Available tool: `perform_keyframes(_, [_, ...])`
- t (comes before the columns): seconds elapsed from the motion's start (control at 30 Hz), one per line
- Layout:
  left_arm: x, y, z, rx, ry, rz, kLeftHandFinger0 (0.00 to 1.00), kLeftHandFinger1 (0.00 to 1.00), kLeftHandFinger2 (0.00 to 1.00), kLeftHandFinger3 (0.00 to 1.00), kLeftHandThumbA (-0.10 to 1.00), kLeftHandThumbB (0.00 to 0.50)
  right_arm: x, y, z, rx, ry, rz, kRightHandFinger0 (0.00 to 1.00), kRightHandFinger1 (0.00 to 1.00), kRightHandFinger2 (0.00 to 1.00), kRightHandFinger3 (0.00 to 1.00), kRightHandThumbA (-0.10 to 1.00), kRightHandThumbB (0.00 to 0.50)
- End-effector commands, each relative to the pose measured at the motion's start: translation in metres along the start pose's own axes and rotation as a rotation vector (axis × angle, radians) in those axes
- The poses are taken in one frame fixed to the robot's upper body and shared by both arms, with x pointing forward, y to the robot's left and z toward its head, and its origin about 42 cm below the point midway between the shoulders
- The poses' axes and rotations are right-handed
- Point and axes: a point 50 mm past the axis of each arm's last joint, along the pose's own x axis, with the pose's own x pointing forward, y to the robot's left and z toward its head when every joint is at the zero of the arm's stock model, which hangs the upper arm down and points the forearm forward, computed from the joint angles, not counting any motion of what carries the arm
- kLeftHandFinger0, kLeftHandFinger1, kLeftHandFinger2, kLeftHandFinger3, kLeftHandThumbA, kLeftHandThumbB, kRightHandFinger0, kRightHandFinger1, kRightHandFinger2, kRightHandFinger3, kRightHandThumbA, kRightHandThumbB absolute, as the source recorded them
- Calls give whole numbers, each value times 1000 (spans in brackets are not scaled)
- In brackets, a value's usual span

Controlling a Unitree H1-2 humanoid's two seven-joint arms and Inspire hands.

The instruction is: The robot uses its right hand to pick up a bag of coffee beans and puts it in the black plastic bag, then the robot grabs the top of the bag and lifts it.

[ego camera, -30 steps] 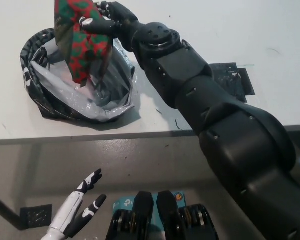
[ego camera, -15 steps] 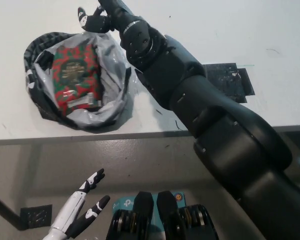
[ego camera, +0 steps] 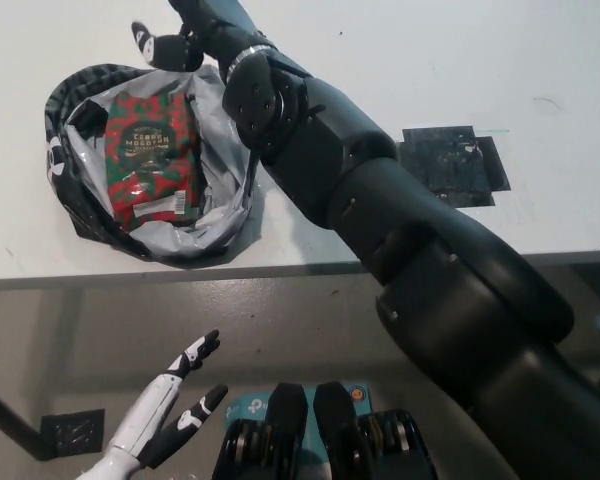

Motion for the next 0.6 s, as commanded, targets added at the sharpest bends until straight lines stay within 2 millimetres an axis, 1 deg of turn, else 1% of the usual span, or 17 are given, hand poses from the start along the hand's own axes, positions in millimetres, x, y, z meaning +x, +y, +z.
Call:
perform_keyframes(0.0, [4, 9, 7, 23, -30, -9, 1000, 1000, 1000, 1000, 945, 226, 7, -22, 12, -147, -1, -11, 1000, 1000, 1000, 1000, 618, 339])
perform_keyframes(0.07, [3, 8, 7, 31, -35, -13, 1000, 1000, 1000, 1000, 951, 219, 5, -18, 2, -147, 42, 3, 1000, 1000, 1000, 1000, 656, 348])
perform_keyframes(0.1, [3, 8, 7, 32, -38, -16, 1000, 1000, 1000, 1000, 950, 218, 4, -16, -2, -145, 57, 7, 1000, 1000, 1000, 1000, 661, 346])
perform_keyframes(0.13, [3, 7, 7, 23, -36, -19, 1000, 1000, 1000, 1000, 945, 234, 1, -13, -11, -168, 92, 4, 1000, 1000, 1000, 1000, 737, 375])
perform_keyframes(0.2, [2, 7, 7, 23, -34, -18, 1000, 1000, 1000, 1000, 943, 236, -2, -10, -23, -187, 128, -17, 1000, 1000, 1000, 1000, 817, 404])
perform_keyframes(0.27, [1, 8, 6, 27, -29, -15, 1000, 1000, 1000, 1000, 942, 234, -5, -9, -30, -201, 143, -38, 1000, 1000, 1000, 1000, 852, 413])
perform_keyframes(0.33, [0, 8, 5, 29, -29, -11, 1000, 1000, 1000, 1000, 943, 235, -7, -8, -39, -201, 172, -35, 1000, 1000, 1000, 1000, 937, 441])
perform_keyframes(0.37, [0, 8, 5, 27, -31, -11, 1000, 1000, 1000, 1000, 942, 235, -8, -8, -43, -194, 191, -29, 1000, 1000, 1000, 1000, 956, 454])
perform_keyframes(0.43, [1, 8, 5, 30, -34, -9, 1000, 1000, 1000, 1000, 940, 233, -13, -5, -57, -153, 249, -13, 1000, 1000, 1000, 1000, 957, 454])
perform_keyframes(0.47, [1, 7, 5, 31, -34, -9, 1000, 1000, 1000, 1000, 940, 233, -14, -4, -59, -148, 254, -12, 1000, 1000, 1000, 1000, 954, 454])
perform_keyframes(0.5, [1, 7, 4, 30, -40, -10, 1000, 1000, 1000, 1000, 940, 231, -17, 0, -65, -126, 268, -9, 1000, 1000, 1000, 1000, 941, 454])
perform_keyframes(0.57, [1, 6, 4, 24, -40, -11, 1000, 1000, 1000, 1000, 936, 229, -20, 6, -71, -97, 279, -11, 1000, 1000, 1000, 1000, 919, 455])
